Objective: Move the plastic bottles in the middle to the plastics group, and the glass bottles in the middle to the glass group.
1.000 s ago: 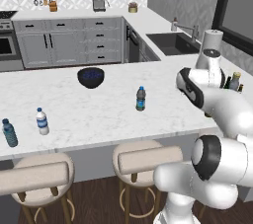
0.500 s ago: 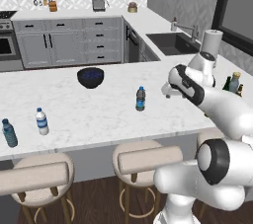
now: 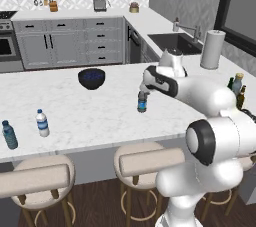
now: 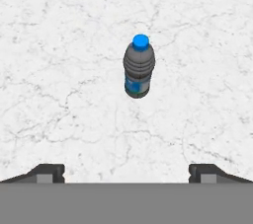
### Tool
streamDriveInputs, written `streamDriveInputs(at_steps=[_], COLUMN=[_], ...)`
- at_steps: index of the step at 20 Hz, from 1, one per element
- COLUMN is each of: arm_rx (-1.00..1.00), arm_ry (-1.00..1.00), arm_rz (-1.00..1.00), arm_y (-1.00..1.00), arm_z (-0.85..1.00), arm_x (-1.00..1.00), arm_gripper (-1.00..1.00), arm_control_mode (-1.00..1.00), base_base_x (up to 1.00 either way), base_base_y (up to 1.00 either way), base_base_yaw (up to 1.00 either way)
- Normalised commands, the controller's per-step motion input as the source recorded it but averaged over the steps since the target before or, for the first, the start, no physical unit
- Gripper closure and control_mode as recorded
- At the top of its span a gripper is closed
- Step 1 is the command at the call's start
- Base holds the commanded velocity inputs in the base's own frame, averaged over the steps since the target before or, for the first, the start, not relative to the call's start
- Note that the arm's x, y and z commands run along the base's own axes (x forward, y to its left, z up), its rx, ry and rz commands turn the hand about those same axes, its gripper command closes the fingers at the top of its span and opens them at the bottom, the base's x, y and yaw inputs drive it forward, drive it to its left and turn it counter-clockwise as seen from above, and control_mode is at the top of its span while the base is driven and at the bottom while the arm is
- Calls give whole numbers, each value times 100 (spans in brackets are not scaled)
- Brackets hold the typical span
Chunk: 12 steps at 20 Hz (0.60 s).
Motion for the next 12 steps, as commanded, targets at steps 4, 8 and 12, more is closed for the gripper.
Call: streamDriveInputs(at_steps=[4, 8, 12], arm_rx=[-7, -7, -2], arm_ry=[3, 8, 0], arm_rz=[3, 4, 3], arm_y=[18, 0, 0], arm_z=[-8, -27, -28], arm_x=[64, 58, 47], arm_gripper=[-100, -100, -100], arm_control_mode=[-100, -100, -100], base_base_x=[0, 0, 0], base_base_y=[0, 0, 0], base_base_yaw=[0, 0, 0])
